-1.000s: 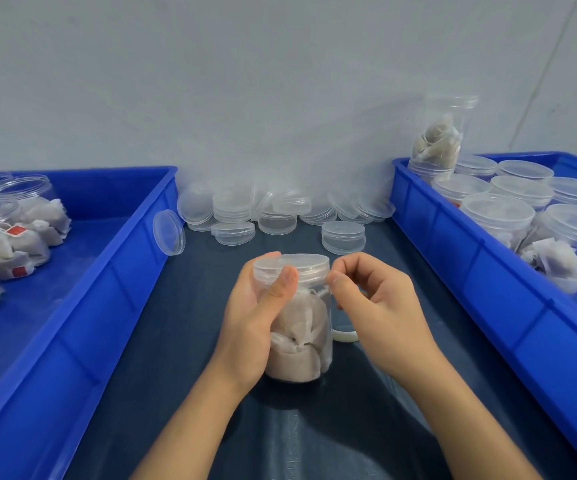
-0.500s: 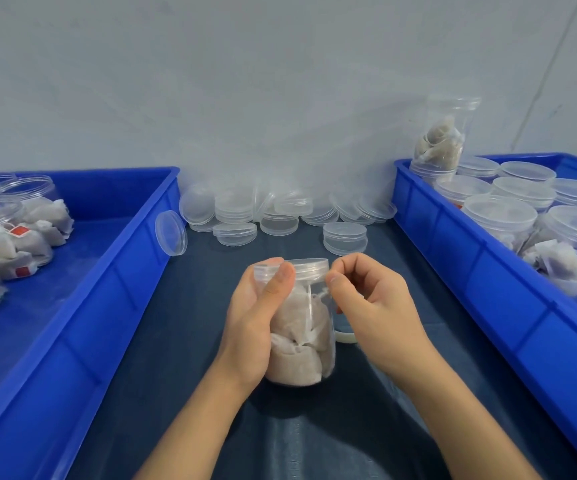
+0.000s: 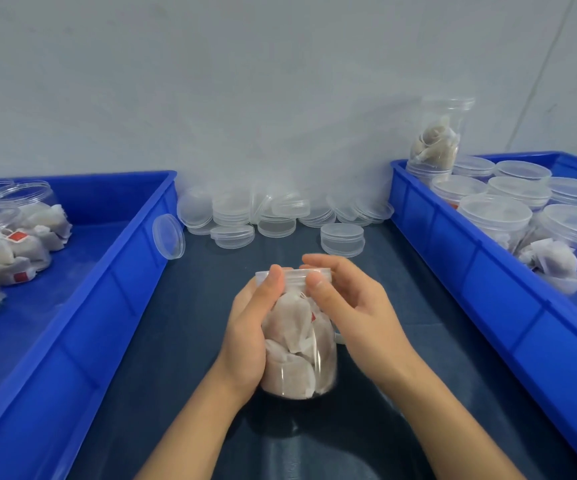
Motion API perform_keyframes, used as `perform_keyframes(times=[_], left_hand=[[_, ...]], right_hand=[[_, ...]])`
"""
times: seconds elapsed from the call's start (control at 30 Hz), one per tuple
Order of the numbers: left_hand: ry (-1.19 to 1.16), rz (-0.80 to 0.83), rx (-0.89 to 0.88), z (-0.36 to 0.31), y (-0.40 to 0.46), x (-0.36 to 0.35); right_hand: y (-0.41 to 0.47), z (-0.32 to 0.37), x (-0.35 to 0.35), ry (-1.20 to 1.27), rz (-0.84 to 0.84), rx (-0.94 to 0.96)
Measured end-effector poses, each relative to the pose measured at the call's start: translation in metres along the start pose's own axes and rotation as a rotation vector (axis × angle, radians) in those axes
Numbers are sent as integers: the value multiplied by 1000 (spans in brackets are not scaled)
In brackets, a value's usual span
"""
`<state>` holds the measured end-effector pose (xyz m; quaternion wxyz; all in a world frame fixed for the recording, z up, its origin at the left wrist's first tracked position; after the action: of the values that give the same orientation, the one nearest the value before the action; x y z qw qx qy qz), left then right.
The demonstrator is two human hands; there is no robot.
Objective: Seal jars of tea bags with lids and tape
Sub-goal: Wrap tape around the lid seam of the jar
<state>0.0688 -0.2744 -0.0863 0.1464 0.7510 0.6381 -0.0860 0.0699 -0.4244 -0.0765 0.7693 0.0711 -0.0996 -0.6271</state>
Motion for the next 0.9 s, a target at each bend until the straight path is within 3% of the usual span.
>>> perform_keyframes(times=[0.3,0.6,0.9], left_hand=[[23,79,58,2,-2,0],[-66,44,92,4,0,5],[35,29,62,2,2,1]], right_hand=[[3,-4,14,83,-17,-35],[1,-3,11,64,-5,23],[3,-7,15,78,-3,-7]])
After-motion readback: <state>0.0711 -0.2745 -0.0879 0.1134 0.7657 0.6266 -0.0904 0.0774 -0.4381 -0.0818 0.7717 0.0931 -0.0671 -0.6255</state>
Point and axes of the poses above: each hand's wrist, its own y-axis towards the middle knuckle, its own x-axis out of the back of the hand, z = x × y, the point moved 4 cm from there along y, towards the middle knuckle, and after that the axes turned 5 degrees about z, right-handed, at the moved point
